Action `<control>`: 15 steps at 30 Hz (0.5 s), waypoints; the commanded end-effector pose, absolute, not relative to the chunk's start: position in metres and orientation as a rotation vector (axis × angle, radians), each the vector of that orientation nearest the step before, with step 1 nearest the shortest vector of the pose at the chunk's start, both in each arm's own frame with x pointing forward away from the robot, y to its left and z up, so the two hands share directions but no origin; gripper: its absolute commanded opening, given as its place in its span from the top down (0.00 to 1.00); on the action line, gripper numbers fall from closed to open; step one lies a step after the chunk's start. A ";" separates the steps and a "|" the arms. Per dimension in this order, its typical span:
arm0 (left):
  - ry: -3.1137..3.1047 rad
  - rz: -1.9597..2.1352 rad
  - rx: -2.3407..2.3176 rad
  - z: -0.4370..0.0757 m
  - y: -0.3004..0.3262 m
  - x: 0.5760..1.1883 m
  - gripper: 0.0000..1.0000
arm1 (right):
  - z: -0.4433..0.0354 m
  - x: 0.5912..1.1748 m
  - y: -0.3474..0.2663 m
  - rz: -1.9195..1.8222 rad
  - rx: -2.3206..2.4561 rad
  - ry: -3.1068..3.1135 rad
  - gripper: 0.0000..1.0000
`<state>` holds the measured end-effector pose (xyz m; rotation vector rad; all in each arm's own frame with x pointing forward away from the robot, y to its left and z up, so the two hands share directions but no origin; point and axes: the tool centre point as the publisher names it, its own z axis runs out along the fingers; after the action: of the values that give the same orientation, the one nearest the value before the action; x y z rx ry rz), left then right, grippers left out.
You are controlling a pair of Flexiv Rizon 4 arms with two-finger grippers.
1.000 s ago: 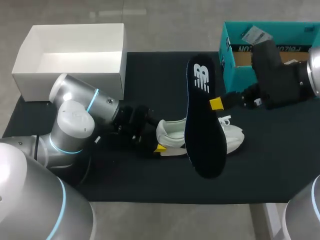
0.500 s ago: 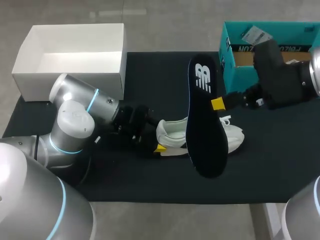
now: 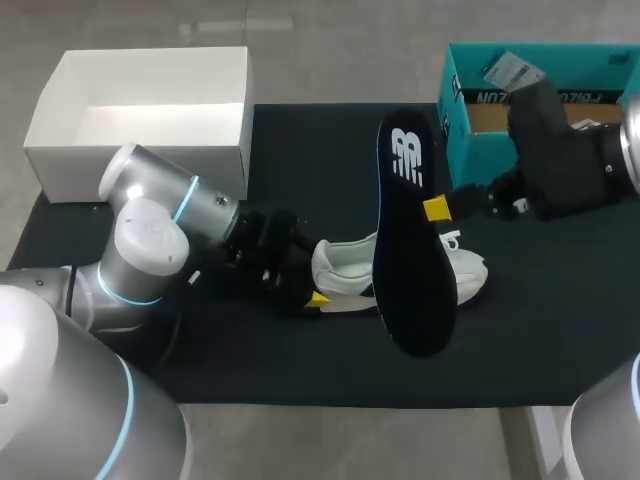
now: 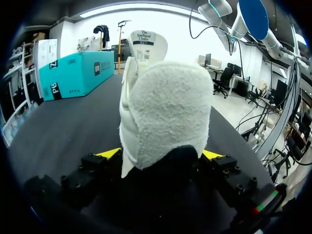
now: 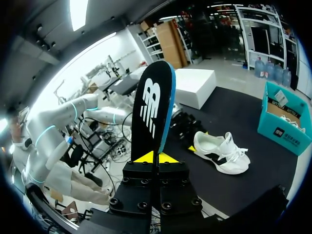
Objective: Take the shoe out of the shoebox, open the shoe tongue, remove and reinsert the insole, then place the shoe into the shoebox
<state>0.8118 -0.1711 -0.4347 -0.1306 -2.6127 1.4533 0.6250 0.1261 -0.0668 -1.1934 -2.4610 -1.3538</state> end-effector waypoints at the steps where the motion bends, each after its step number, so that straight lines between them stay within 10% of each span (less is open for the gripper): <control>1: -2.606 1.438 -0.140 -0.435 -0.167 0.817 0.00 | -0.068 0.628 0.129 -1.351 -1.193 -2.461 1.00; 15: -2.788 1.023 -0.131 -0.401 -0.162 0.819 0.00 | -0.068 0.628 0.129 -1.351 -1.193 -2.461 1.00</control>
<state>0.8189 -0.1618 -0.4154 -0.1297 -2.7041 1.2082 0.6244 0.1260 -0.0673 -1.1946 -2.4610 -1.3559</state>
